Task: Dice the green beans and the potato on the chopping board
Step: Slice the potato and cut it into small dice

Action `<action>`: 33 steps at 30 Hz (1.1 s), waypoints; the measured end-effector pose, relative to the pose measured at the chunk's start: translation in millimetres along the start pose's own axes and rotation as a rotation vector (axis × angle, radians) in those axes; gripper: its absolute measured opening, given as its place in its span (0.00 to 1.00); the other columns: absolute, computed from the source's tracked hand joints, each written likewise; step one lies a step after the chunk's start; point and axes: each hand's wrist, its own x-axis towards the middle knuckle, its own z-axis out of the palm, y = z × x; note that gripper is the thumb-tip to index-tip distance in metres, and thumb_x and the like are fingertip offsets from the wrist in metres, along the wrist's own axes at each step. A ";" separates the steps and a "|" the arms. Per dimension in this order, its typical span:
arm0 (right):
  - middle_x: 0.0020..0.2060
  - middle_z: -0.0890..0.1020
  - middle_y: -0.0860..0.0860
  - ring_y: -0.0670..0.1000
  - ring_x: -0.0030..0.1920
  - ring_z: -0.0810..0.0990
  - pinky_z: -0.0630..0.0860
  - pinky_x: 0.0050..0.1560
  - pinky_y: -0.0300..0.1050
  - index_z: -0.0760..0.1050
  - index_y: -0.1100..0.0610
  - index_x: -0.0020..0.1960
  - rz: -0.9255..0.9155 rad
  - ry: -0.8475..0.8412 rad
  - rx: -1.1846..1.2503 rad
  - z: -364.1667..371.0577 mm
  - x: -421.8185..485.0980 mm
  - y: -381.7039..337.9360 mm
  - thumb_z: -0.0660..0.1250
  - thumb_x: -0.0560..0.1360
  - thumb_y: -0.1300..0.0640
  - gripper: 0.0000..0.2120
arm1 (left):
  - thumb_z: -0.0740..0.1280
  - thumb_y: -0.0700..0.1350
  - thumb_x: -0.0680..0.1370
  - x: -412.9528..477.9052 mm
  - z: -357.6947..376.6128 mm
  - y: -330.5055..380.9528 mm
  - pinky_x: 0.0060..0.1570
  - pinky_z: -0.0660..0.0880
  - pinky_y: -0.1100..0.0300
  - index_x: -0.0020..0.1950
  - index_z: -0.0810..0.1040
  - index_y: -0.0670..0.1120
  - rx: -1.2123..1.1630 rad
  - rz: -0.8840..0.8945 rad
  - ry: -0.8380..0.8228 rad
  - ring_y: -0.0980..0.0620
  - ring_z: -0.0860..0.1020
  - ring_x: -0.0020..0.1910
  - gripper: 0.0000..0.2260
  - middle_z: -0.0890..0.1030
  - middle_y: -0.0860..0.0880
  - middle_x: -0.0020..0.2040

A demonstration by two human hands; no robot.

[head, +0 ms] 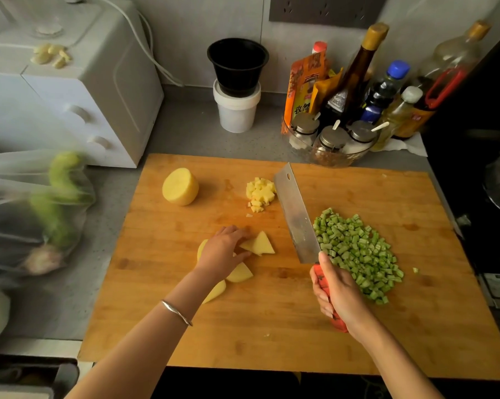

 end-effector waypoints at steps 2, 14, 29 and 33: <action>0.22 0.64 0.52 0.47 0.18 0.61 0.59 0.19 0.37 0.67 0.62 0.37 0.004 -0.008 -0.001 1.9 -0.8 0.4 0.54 0.77 0.40 0.25 | 0.68 0.49 0.76 -2.5 -1.9 -3.3 0.54 0.72 0.56 0.63 0.74 0.51 0.003 -0.106 0.138 0.49 0.73 0.58 0.16 0.77 0.51 0.56; 0.22 0.64 0.52 0.48 0.19 0.61 0.59 0.20 0.38 0.68 0.62 0.38 0.005 -0.048 -0.020 17.2 2.1 2.7 0.55 0.75 0.38 0.26 | 0.65 0.67 0.71 -29.6 6.6 1.7 0.70 0.57 0.54 0.73 0.61 0.56 0.085 0.008 0.042 0.50 0.61 0.70 0.34 0.62 0.53 0.72; 0.22 0.64 0.52 0.48 0.18 0.61 0.60 0.19 0.37 0.67 0.62 0.38 0.010 -0.006 -0.031 11.7 -3.6 -0.6 0.54 0.76 0.40 0.24 | 0.66 0.43 0.78 29.4 -28.6 -54.2 0.55 0.73 0.52 0.59 0.79 0.49 0.024 -0.121 0.245 0.43 0.73 0.62 0.11 0.77 0.47 0.63; 0.22 0.65 0.52 0.48 0.18 0.61 0.60 0.19 0.37 0.68 0.62 0.38 0.003 -0.021 -0.040 16.0 -2.8 0.7 0.54 0.76 0.40 0.25 | 0.68 0.45 0.77 8.1 -48.5 -49.5 0.46 0.74 0.55 0.59 0.81 0.48 -0.075 -0.098 0.407 0.46 0.79 0.50 0.11 0.81 0.45 0.52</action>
